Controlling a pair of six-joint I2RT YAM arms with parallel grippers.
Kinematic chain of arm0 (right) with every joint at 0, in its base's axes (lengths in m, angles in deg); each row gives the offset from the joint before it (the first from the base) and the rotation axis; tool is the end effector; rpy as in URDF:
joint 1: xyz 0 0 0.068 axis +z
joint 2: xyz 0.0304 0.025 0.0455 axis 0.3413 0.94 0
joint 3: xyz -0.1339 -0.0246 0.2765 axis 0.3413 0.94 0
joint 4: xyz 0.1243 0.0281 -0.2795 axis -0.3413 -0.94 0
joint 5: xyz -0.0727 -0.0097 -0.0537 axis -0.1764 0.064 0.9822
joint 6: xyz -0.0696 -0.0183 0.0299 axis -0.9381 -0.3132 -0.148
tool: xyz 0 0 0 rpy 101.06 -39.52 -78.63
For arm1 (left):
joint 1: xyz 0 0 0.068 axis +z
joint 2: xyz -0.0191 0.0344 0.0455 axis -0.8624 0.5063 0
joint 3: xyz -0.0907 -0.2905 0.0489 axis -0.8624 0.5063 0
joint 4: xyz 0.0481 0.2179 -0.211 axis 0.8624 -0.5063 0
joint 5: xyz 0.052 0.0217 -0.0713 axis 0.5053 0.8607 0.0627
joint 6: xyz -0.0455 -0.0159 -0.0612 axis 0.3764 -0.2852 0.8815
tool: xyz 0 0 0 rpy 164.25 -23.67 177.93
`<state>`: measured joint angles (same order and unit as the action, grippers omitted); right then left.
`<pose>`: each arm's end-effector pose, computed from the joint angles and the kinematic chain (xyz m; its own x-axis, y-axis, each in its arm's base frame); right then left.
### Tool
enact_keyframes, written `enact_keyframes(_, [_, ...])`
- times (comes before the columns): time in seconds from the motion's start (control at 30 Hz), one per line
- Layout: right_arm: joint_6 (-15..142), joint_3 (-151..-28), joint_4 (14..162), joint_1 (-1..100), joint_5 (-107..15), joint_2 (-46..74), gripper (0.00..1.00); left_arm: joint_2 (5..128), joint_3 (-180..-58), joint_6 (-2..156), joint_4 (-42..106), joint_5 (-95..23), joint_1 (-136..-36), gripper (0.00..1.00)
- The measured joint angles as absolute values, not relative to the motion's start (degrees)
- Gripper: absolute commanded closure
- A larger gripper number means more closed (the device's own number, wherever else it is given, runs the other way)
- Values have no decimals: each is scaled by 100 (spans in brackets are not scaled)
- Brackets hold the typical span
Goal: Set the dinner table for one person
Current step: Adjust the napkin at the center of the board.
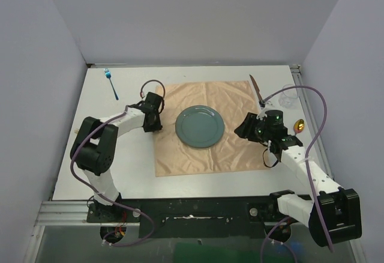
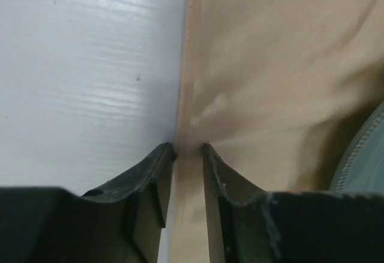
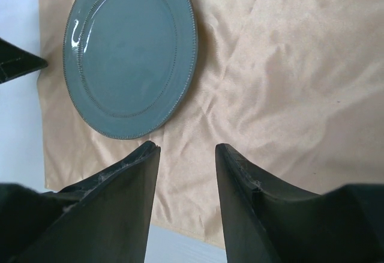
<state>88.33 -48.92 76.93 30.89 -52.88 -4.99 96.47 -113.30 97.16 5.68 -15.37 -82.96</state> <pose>0.2682 0.0693 0.2150 -0.7190 0.3778 -0.5833 -0.0052 0.8363 0.5482 0.3980 -0.1562 0.1373 -0.8597 -0.1806 -0.4778 -0.1725 0.9831 -0.0611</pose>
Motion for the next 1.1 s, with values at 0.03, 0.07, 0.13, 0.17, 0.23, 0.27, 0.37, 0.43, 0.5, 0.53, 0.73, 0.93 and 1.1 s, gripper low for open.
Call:
enact_keyframes(0.03, [8831, -4890, 7693, 3094, -5277, -507, 57, 9533, -11107, 9751, 583, -1537, -8296, 76])
enact_keyframes(0.07, [8831, -4883, 7693, 3094, -5261, -507, 57, 9389, -10921, 9803, 651, -1504, -8296, 76])
enact_keyframes(0.13, [8833, -4859, 7696, 3094, -5242, -507, 57, 9205, -10672, 9853, 695, -1423, -8296, 76])
enact_keyframes(0.17, [8833, -4839, 7698, 3094, -5242, -507, 57, 9157, -10604, 9871, 712, -1381, -8296, 76])
enact_keyframes(0.23, [8833, -4817, 7693, 3094, -5240, -505, 57, 9111, -10525, 9893, 771, -1329, -8301, 77])
enact_keyframes(0.27, [8833, -4813, 7696, 3094, -5240, -505, 57, 9114, -10525, 9895, 780, -1314, -8307, 78])
enact_keyframes(0.37, [8833, -4813, 7698, 3094, -5237, -505, 57, 9160, -10549, 9928, 800, -1294, -8316, 81])
enact_keyframes(0.43, [8833, -4813, 7696, 3094, -5220, -505, 57, 9236, -10622, 9932, 806, -1279, -8318, 83])
enact_keyframes(0.5, [8833, -4813, 7696, 3094, -5200, -505, 57, 9319, -10696, 9932, 845, -1257, -8318, 88])
enact_keyframes(0.53, [8831, -4813, 7696, 3094, -5187, -505, 57, 9361, -10726, 9941, 904, -1244, -8318, 90])
enact_keyframes(0.73, [8831, -4813, 7691, 3094, -5143, -505, 57, 9575, -10818, 9971, 1396, -1237, -8318, 100])
enact_keyframes(0.93, [8818, -4813, 7671, 3094, -5095, -505, 57, 9660, -10877, 9967, 1582, -1220, -8305, 100])
enact_keyframes(1.1, [8811, -4813, 7647, 3094, -5078, -496, 57, 9605, -10834, 9980, 1602, -1183, -8296, 100])
